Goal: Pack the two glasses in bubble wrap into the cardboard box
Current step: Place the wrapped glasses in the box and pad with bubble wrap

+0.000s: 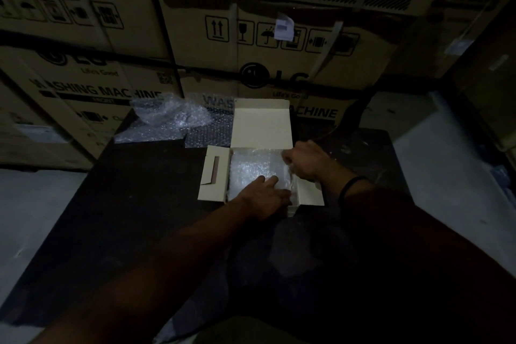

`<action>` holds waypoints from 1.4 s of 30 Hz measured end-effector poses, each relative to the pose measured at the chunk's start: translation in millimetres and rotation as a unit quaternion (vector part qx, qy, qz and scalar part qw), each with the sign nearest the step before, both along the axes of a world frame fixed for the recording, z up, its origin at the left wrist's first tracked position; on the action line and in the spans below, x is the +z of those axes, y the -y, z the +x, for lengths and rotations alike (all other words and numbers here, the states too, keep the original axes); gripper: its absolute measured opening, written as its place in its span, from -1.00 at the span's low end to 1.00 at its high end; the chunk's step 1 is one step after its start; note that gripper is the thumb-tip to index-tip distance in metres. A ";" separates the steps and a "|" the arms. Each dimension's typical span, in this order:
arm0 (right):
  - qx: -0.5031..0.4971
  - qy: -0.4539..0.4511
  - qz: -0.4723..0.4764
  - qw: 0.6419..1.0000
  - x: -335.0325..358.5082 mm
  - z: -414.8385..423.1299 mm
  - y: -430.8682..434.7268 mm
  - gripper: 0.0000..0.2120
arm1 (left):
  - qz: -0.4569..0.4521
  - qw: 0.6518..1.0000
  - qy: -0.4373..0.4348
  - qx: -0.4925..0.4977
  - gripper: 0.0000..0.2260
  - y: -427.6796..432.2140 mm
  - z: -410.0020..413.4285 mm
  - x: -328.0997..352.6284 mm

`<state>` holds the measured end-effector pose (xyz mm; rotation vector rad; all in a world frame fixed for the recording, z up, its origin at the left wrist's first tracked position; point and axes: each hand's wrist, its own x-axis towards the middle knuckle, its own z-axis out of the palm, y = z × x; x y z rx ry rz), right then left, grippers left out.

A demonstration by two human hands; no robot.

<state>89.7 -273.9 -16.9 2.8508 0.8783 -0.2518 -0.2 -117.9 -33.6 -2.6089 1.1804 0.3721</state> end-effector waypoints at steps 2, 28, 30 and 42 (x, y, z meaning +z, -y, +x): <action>0.007 -0.004 -0.047 0.999 -1.4 3.3 -0.7 -0.85 | -0.026 0.999 -0.023 0.024 -0.58 -1.4 1.7 -0.8; 0.018 -0.073 -0.072 0.995 11.5 1.8 2.8 -0.69 | 0.020 1.000 0.004 0.004 -0.60 0.9 6.0 -3.0; 0.027 -0.068 -0.082 0.994 10.9 0.0 1.7 -0.68 | 0.021 0.999 0.026 -0.014 -0.61 -0.1 6.9 -4.7; 0.039 -0.076 -0.115 0.990 20.4 -2.1 1.2 -0.70 | -0.020 1.000 0.012 0.006 -0.59 4.8 7.1 -2.4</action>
